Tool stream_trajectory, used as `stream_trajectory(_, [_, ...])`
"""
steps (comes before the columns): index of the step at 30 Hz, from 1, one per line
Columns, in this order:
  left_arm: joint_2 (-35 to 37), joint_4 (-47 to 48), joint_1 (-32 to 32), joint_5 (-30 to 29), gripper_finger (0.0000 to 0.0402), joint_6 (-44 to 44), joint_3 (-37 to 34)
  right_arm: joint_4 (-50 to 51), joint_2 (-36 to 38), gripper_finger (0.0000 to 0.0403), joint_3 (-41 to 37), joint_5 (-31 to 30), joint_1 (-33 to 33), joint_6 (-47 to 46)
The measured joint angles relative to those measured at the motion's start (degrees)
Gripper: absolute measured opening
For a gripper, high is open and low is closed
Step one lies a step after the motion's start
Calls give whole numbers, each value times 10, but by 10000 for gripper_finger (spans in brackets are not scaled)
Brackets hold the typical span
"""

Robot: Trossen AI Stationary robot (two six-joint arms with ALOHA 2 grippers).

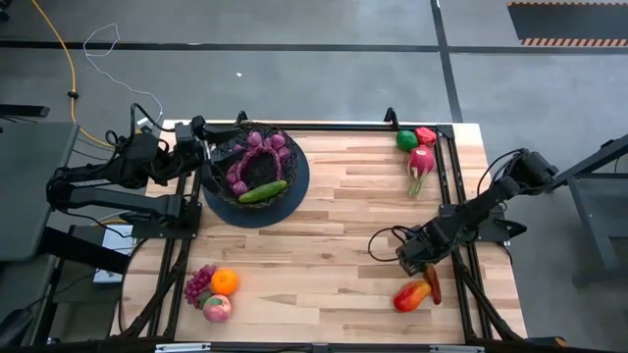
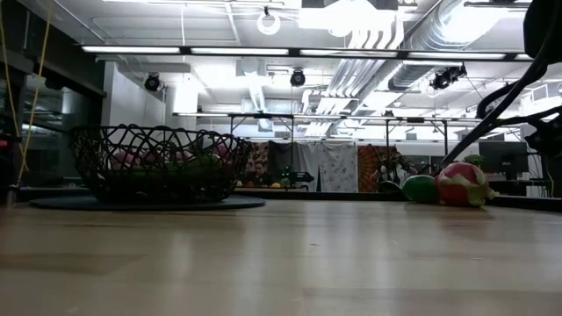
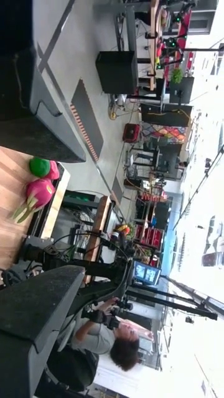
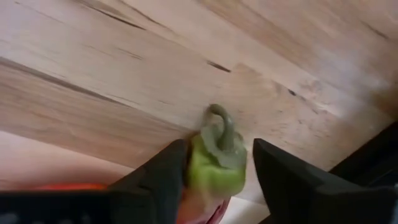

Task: Build produce basket
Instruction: Put the red chili pepper into the black wire basket

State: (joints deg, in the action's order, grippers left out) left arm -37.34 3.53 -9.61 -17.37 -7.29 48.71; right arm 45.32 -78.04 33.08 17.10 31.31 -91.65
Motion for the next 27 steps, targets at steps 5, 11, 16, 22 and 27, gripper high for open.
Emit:
stream_trajectory(5, [0, 0, 0, 0, 275, 0, 0, 1, 0, 121, 0, 0, 0, 2])
stream_trajectory(11, [0, 0, 0, 0, 275, 0, 0, 57, 24, 95, 31, -12, -6, 44])
stream_trajectory(16, [-1, 1, 0, 0, 275, 0, 0, 162, 81, 100, 115, -133, -22, 91])
stream_trajectory(22, [-2, 11, 0, 0, 275, 0, 0, 277, 122, 100, 255, -318, -73, 195])
stream_trajectory(27, [-5, 17, 0, 3, 275, -41, 0, 231, 122, 100, 331, -467, -123, 370])
